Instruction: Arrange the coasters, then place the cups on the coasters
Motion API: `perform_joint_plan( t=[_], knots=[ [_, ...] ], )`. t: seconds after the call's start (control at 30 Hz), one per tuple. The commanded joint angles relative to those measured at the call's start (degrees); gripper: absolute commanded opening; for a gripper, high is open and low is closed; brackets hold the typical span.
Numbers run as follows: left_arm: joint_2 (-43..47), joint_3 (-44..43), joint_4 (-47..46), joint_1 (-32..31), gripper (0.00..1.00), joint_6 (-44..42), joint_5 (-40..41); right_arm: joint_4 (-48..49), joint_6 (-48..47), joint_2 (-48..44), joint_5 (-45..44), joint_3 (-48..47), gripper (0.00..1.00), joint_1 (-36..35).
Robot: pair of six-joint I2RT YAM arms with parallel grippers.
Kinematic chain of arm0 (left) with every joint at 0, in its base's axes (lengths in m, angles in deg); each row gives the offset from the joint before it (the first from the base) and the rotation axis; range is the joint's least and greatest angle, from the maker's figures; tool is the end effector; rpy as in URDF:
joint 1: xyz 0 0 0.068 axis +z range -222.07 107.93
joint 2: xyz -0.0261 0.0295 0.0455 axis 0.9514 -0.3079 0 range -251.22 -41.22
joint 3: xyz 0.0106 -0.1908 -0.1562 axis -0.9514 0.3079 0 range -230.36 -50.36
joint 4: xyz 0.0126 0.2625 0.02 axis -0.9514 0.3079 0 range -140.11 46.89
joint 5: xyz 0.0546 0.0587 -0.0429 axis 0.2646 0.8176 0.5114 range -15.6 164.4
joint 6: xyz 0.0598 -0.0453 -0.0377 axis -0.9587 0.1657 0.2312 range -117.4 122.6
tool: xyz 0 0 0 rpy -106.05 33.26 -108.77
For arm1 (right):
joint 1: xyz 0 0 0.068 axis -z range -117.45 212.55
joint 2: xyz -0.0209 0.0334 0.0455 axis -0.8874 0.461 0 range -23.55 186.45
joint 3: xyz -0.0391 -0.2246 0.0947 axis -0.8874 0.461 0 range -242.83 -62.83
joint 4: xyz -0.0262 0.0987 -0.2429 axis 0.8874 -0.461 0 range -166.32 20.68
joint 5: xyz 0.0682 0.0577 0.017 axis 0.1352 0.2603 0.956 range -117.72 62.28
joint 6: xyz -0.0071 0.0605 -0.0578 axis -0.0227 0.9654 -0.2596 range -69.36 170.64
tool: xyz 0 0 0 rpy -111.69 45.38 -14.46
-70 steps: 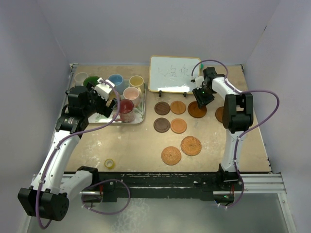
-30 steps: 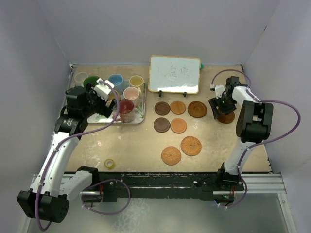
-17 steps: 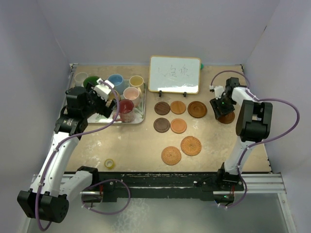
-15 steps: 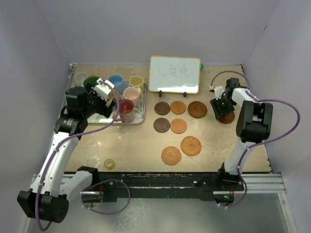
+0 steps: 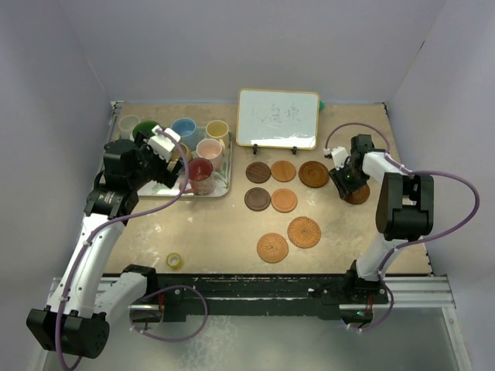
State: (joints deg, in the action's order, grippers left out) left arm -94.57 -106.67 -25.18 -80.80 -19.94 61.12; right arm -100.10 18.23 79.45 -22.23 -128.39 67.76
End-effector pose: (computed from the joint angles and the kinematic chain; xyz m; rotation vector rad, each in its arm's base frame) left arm 0.2518 -0.0557 0.3219 0.6690 1.8252 -0.0666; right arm 0.3599 -0.0259 0.1051 -0.6716 2.6678 -0.0458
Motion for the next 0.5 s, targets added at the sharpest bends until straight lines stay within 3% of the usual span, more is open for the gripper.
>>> perform_joint_plan(
  t=[0.0, 0.47],
  knots=[
    [1.3, 0.8, -1.8, 0.4, 0.88, -0.2, -0.6, -4.0, -0.3, -2.3, 1.6, 4.1, 0.46, -4.2],
    [1.0, 0.4, -1.6, 0.4, 0.88, -0.3, -1.1, -8.8, 1.2, -3.7, 3.1, 5.4, 0.45, -16.4]
  ],
)
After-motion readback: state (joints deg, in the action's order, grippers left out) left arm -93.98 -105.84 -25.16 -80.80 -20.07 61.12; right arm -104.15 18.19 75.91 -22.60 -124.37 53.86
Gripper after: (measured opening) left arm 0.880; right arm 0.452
